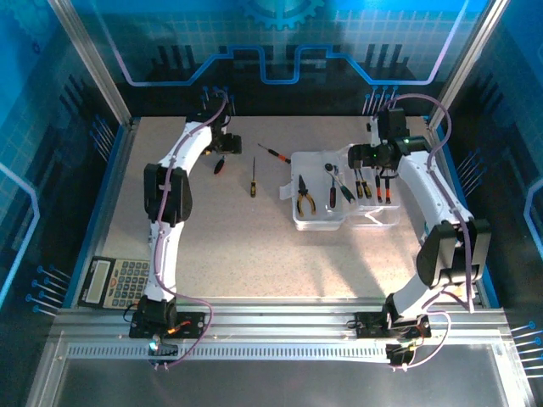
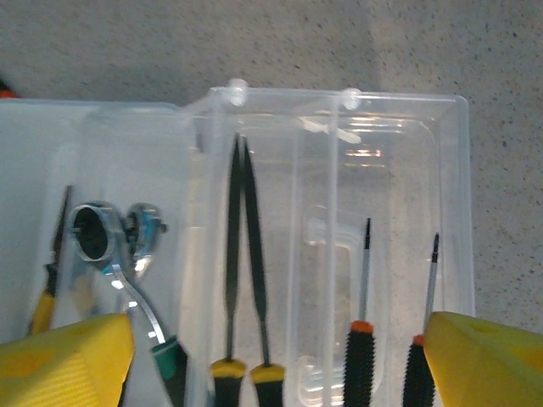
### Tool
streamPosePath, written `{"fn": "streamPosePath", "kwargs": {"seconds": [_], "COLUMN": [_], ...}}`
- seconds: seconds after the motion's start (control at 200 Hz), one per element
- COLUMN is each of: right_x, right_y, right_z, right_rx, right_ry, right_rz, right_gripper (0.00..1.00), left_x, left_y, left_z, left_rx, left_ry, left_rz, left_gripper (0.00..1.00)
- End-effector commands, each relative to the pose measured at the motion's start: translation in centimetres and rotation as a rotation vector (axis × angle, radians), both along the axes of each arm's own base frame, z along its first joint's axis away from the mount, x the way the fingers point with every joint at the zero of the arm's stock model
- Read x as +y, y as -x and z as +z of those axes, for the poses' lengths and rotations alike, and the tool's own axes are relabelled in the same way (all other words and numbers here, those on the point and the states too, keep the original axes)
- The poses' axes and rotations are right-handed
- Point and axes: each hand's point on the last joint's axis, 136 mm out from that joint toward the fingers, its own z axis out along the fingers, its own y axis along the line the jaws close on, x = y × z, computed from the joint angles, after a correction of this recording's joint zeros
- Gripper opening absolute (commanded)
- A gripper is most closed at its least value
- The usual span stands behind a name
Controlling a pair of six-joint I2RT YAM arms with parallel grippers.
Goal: Pack the tool kit
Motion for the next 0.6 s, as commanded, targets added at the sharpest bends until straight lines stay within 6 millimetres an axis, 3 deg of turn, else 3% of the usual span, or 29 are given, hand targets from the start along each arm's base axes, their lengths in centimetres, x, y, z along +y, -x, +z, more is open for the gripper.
{"fn": "streamPosePath", "kwargs": {"seconds": [0.0,0.325,0.595], "right_x": [1.1,2.0,2.1], "right_y": [1.6,3.2,6.5], "right_z": [0.6,4.6,8.5], "right_rx": [0.012,-0.069,-0.104], "right_ry": [-0.029,-0.056,-0.088], "right_rz": [0.021,0.038,0.037], "right_gripper": [0.90,0.91,0.90], "left_x": [0.4,1.0,-0.4], "left_y": [-0.1,-0.5,4.3], "left_z": [-1.5,-4.4,-7.7], "left_rx": [0.051,0.126,0.355], "left_ry": [-0.028,0.026,0.148], "left_rz": [-0.029,0.004,0.025], "left_gripper": [0.81,0.64,0.22]}}
